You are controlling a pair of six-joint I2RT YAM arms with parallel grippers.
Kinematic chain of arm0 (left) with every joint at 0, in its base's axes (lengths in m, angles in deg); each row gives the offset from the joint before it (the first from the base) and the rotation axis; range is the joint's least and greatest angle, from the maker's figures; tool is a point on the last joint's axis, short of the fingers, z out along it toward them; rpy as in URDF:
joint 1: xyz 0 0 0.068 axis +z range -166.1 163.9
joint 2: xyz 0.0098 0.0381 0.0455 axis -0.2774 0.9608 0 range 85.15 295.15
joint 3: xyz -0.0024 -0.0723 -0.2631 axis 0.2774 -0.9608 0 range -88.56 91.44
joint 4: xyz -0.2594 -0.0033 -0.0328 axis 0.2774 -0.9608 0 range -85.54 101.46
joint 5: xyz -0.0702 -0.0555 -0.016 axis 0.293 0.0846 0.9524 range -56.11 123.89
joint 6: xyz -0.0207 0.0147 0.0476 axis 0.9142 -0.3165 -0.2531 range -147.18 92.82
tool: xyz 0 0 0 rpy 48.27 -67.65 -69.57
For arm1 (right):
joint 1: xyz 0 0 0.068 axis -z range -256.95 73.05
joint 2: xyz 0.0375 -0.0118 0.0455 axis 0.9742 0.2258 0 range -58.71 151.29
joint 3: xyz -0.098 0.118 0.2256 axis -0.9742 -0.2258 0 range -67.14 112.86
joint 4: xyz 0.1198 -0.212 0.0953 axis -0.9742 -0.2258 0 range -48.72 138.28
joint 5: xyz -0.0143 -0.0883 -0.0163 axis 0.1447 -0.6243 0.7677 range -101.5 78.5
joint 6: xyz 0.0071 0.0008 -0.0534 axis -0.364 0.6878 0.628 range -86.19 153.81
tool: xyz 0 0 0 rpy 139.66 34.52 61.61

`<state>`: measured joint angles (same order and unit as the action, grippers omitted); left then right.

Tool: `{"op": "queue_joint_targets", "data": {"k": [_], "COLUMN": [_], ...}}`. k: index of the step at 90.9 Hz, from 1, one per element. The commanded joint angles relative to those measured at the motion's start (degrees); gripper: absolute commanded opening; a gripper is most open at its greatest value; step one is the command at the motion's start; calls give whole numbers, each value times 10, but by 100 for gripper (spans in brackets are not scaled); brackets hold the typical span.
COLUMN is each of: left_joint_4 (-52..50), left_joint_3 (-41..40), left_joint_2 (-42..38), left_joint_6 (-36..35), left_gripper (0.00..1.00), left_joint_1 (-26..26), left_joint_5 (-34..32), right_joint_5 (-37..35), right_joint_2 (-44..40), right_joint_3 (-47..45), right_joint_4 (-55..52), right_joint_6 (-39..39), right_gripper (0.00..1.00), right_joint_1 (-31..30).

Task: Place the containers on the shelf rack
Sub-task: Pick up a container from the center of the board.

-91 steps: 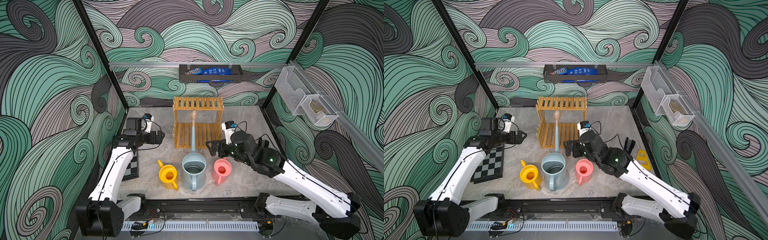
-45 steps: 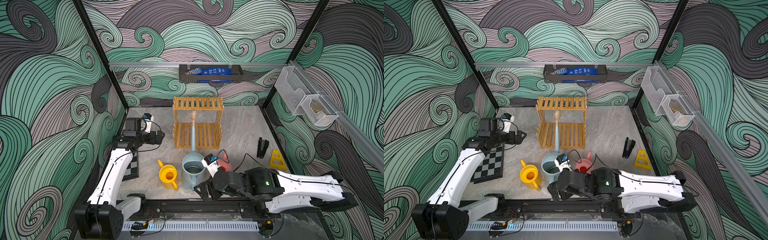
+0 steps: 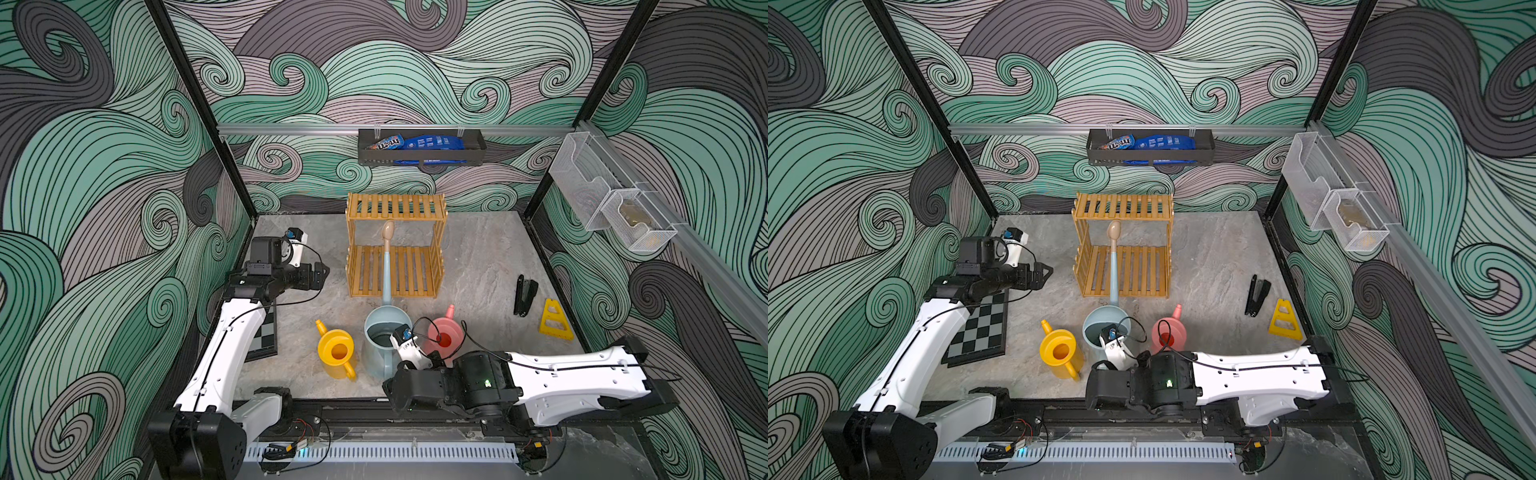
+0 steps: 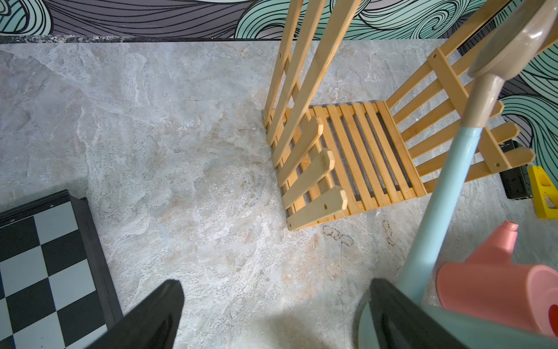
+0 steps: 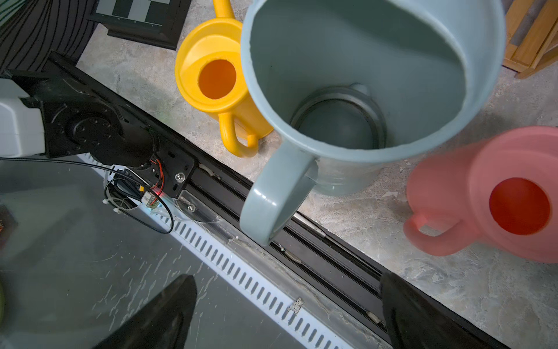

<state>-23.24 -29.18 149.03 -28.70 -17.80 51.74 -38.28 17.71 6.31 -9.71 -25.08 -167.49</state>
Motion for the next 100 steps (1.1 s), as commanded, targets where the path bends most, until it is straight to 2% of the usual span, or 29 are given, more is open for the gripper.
{"op": "queue_joint_targets", "data": {"k": [1,26,66,83,100], "left_joint_4": [3,6,9,12,11], "left_joint_3": [4,2,-3,-2,-1], "left_joint_2": [-9,-5,7,11,10], "left_joint_6": [-6,-6,-5,-3,-1], "left_gripper": [99,99,99,99,99], "left_joint_1": [1,1,3,7,12], "left_joint_5": [8,7,13,9,11], "right_joint_5": [-16,12,35,32,92], "right_joint_2": [0,14,-13,-28,-11], "right_joint_3": [-3,-13,-51,-44,-15], "right_joint_4": [4,31,56,52,66], "right_joint_6": [10,54,97,111,126], "right_gripper": [98,93,70,70,80], "right_joint_1": [22,73,156,168,158]}}
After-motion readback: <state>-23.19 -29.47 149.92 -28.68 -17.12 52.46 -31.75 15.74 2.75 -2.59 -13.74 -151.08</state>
